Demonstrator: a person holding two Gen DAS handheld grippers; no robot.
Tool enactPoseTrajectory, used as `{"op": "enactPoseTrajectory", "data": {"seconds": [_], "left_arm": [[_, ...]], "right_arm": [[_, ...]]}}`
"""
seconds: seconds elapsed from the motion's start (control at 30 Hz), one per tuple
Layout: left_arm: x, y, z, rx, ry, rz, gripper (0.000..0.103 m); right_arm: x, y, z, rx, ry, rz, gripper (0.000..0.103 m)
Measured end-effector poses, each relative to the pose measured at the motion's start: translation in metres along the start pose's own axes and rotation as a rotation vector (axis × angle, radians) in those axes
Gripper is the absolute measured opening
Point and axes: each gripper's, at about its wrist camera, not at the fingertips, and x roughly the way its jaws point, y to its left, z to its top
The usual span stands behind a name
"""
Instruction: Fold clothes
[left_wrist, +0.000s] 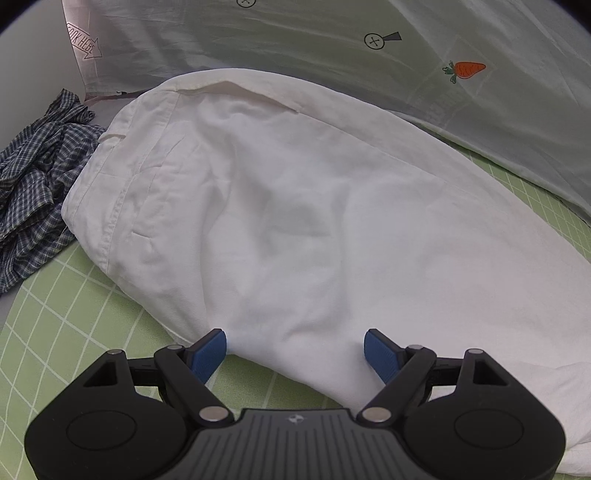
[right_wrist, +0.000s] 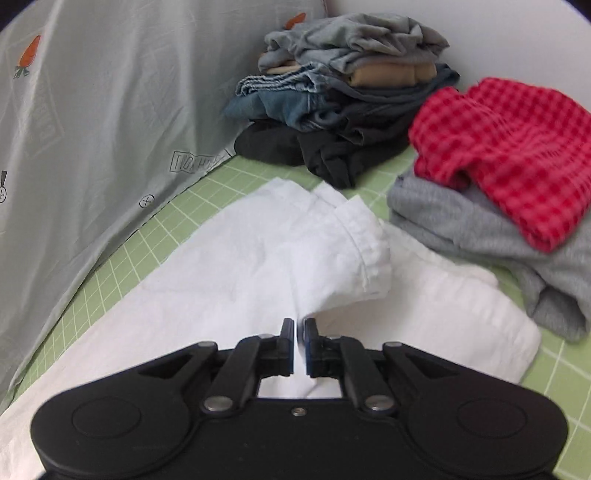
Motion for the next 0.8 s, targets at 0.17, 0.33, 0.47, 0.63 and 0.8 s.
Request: {"op": "enactPoseTrajectory", "data": {"seconds": [0.17,0.33,0.47,0.63,0.8], "left_arm": [[-0.004,0.006,-0.016,-0.019,0.031,-0.04,0.083],[-0.005,0.007,-0.02,0.028,0.037,-0.059,0.083],[-0.01,0.01,-0.022,0.072,0.022,-0.071,0.083],[-0.021,0.021,-0.032,0.102,0.008,-0.096,0.083],[-0.03,0.039,-0.051,0.11,0.019,-0.122,0.083]], "right_arm": [[-0.018,0.0,-0.053,-0.099,0.077,0.037,0.035],[-0.015,0.049,-0.079,-0.373,0.138,0.119,0.065],[-0.004,0.106,-0.106,-0.646,0.151,0.13,0.072],[-0.006,0.129,-0.127,-0.666,0.143,0.134,0.077],[-0.031,0.106,-0.148,-0.696,0.163,0.154,0.079]]}}
